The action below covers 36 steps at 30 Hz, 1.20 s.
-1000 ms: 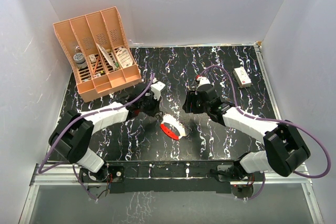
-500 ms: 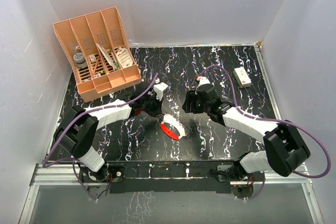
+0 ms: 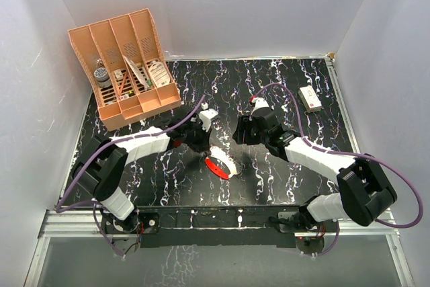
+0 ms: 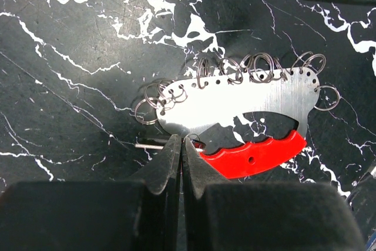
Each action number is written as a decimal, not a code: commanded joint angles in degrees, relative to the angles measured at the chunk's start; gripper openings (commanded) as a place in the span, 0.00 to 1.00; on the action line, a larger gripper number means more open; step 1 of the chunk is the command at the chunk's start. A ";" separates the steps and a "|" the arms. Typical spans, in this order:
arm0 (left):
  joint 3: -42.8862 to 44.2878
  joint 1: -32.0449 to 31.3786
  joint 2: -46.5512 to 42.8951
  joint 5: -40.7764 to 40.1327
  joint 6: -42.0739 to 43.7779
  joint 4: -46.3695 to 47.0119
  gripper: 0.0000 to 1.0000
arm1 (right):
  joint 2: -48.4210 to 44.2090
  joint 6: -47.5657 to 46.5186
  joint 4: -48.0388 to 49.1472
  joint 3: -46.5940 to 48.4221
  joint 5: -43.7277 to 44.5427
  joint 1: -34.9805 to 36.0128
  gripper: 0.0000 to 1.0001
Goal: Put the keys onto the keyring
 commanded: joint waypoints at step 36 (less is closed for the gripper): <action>5.94 -0.51 5.21 -3.51 -3.68 -1.84 0.00 | 7.13 -2.57 8.34 -2.08 -9.24 0.19 0.50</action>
